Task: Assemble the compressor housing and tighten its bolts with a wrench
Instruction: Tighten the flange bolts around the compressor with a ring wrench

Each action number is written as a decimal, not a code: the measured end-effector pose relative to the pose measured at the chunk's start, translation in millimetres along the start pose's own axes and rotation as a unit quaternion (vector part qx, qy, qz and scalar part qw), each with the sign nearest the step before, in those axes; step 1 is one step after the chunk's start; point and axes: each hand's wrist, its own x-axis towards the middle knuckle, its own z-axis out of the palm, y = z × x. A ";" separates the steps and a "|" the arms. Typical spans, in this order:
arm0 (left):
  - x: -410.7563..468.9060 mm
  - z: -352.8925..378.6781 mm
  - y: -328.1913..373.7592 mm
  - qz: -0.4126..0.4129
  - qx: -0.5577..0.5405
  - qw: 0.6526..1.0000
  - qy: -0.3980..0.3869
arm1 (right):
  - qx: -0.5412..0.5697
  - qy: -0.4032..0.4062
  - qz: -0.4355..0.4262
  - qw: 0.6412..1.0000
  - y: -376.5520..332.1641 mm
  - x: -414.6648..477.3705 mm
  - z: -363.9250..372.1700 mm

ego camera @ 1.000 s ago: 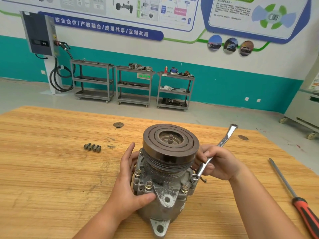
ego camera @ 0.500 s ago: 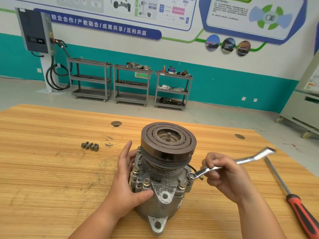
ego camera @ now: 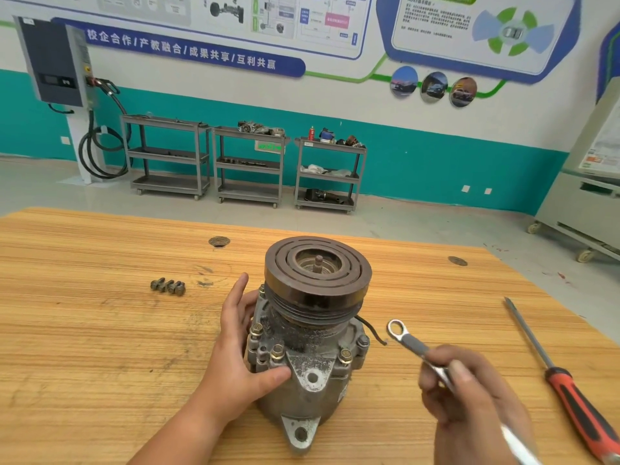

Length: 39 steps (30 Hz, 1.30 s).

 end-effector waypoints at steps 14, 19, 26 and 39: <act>-0.1 -0.6 -1.1 -0.001 0.010 1.000 -0.004 | 0.103 -0.449 0.325 0.826 53.3 129.3 3.2; 0.2 -0.8 -1.7 0.003 0.004 1.000 -0.005 | 0.118 -0.530 0.336 0.770 62.3 139.4 12.6; 0.0 -0.9 -3.2 0.009 0.004 1.000 -0.006 | 0.103 -0.501 0.368 0.777 58.1 136.6 9.4; -1.7 -0.6 -2.2 -0.001 -0.008 1.000 -0.005 | 0.044 -0.190 0.287 0.938 26.0 78.9 -5.3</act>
